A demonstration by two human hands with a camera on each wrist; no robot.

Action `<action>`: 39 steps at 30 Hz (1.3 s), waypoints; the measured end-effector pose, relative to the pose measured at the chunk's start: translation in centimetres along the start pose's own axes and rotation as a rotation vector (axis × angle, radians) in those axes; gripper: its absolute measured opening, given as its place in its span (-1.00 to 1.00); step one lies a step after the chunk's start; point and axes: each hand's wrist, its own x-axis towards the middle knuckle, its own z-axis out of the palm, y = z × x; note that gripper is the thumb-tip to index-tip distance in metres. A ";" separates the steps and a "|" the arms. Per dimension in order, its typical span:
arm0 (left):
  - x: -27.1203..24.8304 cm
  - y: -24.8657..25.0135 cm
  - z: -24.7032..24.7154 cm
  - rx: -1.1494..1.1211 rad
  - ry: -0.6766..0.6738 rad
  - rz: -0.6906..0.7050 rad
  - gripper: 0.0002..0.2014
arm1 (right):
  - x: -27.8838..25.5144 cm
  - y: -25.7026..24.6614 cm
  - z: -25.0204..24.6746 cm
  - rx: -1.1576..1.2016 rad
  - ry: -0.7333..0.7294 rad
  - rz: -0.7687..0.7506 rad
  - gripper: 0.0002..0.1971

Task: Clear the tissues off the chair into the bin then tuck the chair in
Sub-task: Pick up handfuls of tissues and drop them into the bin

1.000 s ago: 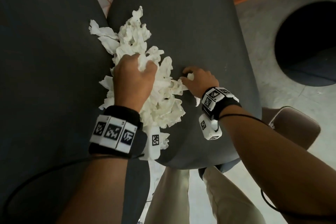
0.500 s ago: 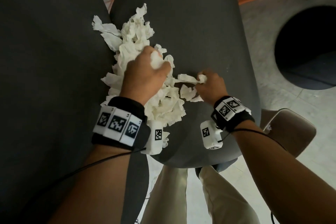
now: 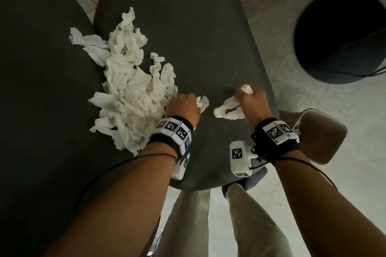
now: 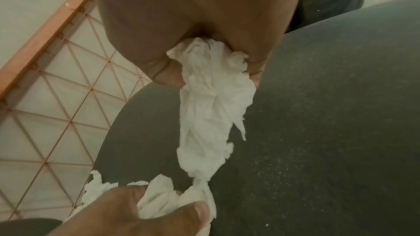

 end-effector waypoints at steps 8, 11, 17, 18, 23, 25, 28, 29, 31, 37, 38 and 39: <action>-2.6 1.9 -3.2 -0.461 0.080 -0.043 -0.80 | -2.2 3.6 -3.1 0.090 0.078 0.023 -0.83; -3.9 4.0 -3.8 -0.706 0.005 -0.014 -0.84 | -3.2 5.0 -5.1 0.188 0.125 0.013 -0.93; -5.8 10.7 -1.8 -0.740 -0.111 0.145 -0.69 | -5.0 9.4 -10.6 0.254 0.225 -0.053 -0.92; -6.0 12.0 -1.1 -0.749 -0.124 0.161 -0.63 | -5.4 10.1 -11.6 0.309 0.249 -0.039 -0.90; -7.1 19.0 2.9 -0.775 -0.375 0.276 -0.45 | -6.8 15.2 -16.4 0.468 0.408 0.010 -0.80; -7.7 21.8 4.7 -0.791 -0.520 0.333 -0.48 | -7.2 17.8 -17.8 0.479 0.473 0.040 -0.83; -8.5 25.7 7.7 -0.719 -0.583 0.459 -0.72 | -8.0 21.4 -19.9 0.461 0.540 0.154 -0.57; -8.5 26.8 8.8 -0.650 -0.578 0.503 -0.76 | -8.3 22.4 -20.4 0.467 0.542 0.188 -0.49; -8.5 28.7 11.0 -0.520 -0.565 0.553 -0.77 | -8.7 24.2 -21.5 0.512 0.537 0.225 -0.42; -5.8 32.5 19.8 -0.279 -0.496 0.630 -0.70 | -6.5 29.6 -23.7 0.824 0.326 0.263 -0.48; -5.2 33.1 21.1 -0.226 -0.469 0.651 -0.69 | -5.7 30.4 -23.9 0.873 0.310 0.250 -0.54; -4.7 33.7 22.3 -0.188 -0.430 0.673 -0.70 | -5.0 30.9 -24.1 0.882 0.302 0.244 -0.61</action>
